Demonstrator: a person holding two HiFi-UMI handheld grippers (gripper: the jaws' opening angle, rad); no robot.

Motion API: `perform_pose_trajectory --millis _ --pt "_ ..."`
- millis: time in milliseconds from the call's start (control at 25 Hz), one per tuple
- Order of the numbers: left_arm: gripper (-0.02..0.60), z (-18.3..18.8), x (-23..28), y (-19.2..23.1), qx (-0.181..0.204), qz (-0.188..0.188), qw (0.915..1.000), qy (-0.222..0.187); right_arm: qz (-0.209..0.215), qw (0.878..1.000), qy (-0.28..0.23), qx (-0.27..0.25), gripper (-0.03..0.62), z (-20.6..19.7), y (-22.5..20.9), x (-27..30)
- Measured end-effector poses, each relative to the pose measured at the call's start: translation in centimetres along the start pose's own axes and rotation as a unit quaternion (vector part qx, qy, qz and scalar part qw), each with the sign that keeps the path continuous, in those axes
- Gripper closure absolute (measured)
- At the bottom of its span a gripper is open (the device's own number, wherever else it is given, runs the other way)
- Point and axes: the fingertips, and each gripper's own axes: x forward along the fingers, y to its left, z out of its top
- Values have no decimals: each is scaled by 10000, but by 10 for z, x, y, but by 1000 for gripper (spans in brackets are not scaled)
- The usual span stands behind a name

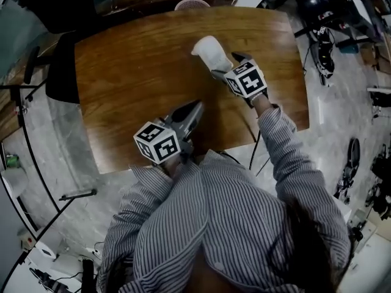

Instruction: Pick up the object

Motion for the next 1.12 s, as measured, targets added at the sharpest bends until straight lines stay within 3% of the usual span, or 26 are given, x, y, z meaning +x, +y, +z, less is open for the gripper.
perform_pose_trajectory --millis 560,1120 --pt "581 11 3 29 -174 128 9997 -106 -98 9975 669 209 186 -27 1 50" --pt "580 5 6 34 -162 184 9997 26 5 9987 342 390 200 -26 -4 45"
